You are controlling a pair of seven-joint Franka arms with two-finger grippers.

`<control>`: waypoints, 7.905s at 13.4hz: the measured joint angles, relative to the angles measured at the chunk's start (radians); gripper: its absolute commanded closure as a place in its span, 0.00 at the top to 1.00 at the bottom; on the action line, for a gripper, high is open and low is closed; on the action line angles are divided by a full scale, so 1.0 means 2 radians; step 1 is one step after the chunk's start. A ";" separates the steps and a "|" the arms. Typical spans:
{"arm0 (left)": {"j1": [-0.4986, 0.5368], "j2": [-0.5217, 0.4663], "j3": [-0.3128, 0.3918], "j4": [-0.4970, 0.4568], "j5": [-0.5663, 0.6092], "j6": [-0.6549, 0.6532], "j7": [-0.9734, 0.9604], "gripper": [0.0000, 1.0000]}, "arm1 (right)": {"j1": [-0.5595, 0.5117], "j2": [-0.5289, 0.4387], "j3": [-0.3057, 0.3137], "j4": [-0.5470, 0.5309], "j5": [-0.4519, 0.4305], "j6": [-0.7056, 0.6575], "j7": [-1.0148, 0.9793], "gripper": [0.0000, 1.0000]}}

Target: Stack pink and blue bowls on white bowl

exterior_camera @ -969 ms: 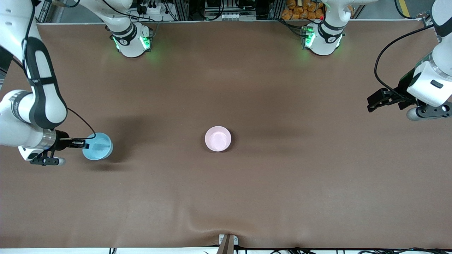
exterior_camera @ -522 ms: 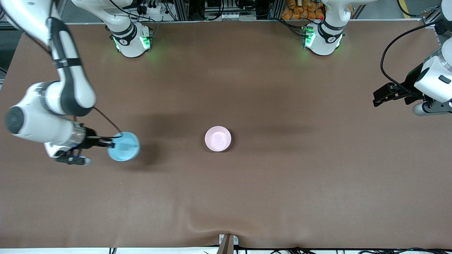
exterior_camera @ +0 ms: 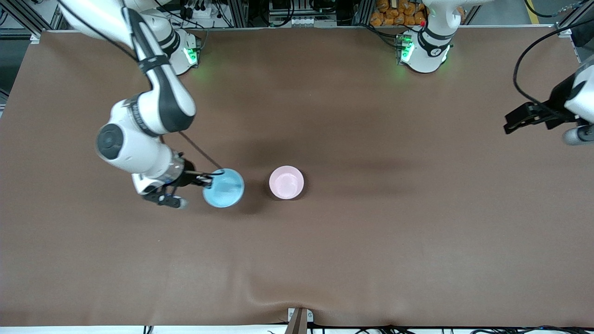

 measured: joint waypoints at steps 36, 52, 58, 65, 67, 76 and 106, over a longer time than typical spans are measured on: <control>0.003 -0.008 -0.039 0.039 -0.002 0.000 0.001 1.00 | 0.139 0.083 -0.018 0.010 0.004 0.140 0.242 1.00; 0.004 -0.001 -0.039 0.039 -0.002 0.000 0.001 1.00 | -0.137 -0.113 -0.032 -0.008 -0.075 -0.168 -0.135 1.00; 0.005 0.000 -0.039 0.039 -0.002 0.000 0.001 1.00 | -0.224 -0.168 0.003 0.025 -0.118 -0.277 -0.234 1.00; 0.005 0.000 -0.039 0.039 -0.002 0.000 0.001 1.00 | -0.227 -0.174 0.009 0.125 -0.137 -0.377 -0.252 1.00; 0.005 0.001 -0.039 0.039 -0.002 0.000 0.001 1.00 | -0.227 -0.174 0.009 0.133 -0.138 -0.388 -0.252 1.00; 0.005 0.001 -0.039 0.039 -0.002 0.000 0.001 1.00 | -0.227 -0.175 0.011 0.149 -0.139 -0.404 -0.252 1.00; 0.004 0.015 -0.037 0.039 -0.002 0.000 0.001 1.00 | -0.227 -0.176 0.011 0.155 -0.140 -0.404 -0.252 1.00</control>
